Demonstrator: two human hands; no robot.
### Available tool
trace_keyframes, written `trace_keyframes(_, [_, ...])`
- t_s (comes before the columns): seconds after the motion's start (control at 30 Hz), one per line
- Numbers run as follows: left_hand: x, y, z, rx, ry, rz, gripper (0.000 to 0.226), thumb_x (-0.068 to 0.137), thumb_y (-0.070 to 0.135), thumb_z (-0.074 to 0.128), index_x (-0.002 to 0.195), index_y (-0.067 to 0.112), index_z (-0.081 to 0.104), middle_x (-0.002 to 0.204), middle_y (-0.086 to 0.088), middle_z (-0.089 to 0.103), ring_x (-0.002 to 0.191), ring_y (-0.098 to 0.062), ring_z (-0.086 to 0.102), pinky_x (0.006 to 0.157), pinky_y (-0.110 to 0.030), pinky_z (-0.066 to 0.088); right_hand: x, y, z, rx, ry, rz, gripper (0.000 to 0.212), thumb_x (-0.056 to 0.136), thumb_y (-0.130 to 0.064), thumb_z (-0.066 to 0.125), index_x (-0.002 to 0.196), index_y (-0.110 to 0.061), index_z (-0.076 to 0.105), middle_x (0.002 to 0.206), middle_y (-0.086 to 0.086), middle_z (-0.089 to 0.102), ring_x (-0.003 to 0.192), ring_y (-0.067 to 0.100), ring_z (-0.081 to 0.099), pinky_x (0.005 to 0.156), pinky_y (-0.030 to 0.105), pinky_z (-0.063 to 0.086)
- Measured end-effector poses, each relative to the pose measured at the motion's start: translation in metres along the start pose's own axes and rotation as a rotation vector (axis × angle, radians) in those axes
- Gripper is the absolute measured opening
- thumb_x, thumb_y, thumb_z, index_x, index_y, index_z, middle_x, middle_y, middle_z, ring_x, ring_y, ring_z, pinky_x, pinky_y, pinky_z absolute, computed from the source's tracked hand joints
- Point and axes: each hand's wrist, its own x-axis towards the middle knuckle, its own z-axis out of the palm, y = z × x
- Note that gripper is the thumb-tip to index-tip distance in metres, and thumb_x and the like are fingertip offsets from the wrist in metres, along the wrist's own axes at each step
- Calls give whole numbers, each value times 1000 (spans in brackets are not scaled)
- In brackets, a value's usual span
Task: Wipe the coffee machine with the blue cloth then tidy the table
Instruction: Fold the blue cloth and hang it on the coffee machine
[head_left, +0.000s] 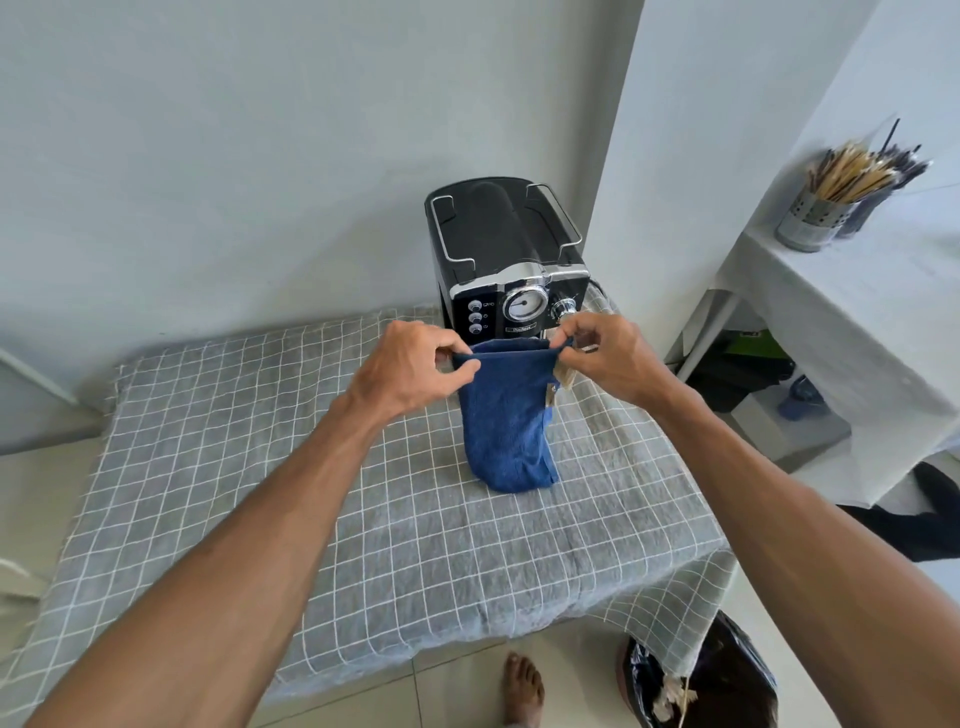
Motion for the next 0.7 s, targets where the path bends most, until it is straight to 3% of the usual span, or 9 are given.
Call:
trace_keyframes(0.1, [3,3,2,-50,32,43,11,80,25,83,89,18,82,81,9,76,67,11,62,70,-10,53,-1,7,7,48,-36,81,23,88,-10,70,84,-32,71,88,-6,75,79,12,72,65,31,61])
trace_keyframes(0.2, [2,4,5,-85,9,48,14,80,18,83,93,15,82,88,5,78,72,1,68,73,-22,61,-1,15,13,98,-39,74,21,90,-11,73,91,-32,75,90,-13,75,78,10,72,67,21,60])
trace_keyframes(0.33, [2,3,6,-141,17,39,14,80,15,81,93,16,83,91,5,79,76,-2,72,73,-26,62,-6,25,21,217,-161,125,12,92,-14,76,97,-24,79,92,1,76,73,-1,66,64,15,52])
trace_keyframes(0.4, [3,2,6,-161,36,40,14,80,14,81,93,16,83,91,6,79,76,-1,72,73,-24,62,-8,27,30,284,-225,172,13,91,-11,76,98,-21,80,102,9,76,82,7,68,69,23,57])
trace_keyframes(0.47, [3,2,6,-169,47,43,15,80,13,82,95,15,83,93,4,79,77,0,72,73,-23,62,-10,26,41,238,-299,180,14,89,-15,78,102,-19,81,126,11,68,106,19,66,88,33,58])
trace_keyframes(0.57, [3,1,7,-126,30,66,17,82,16,83,98,12,82,97,-3,78,78,-5,73,71,-24,63,-10,23,59,51,-332,107,19,87,-27,81,106,-28,81,155,-2,47,138,16,47,114,39,40])
trace_keyframes(0.7, [3,1,10,-105,29,67,18,84,17,83,100,11,81,97,-7,78,75,-9,72,68,-24,62,-9,18,75,18,-230,29,22,91,-26,77,112,-32,78,157,-7,47,130,10,56,106,26,49])
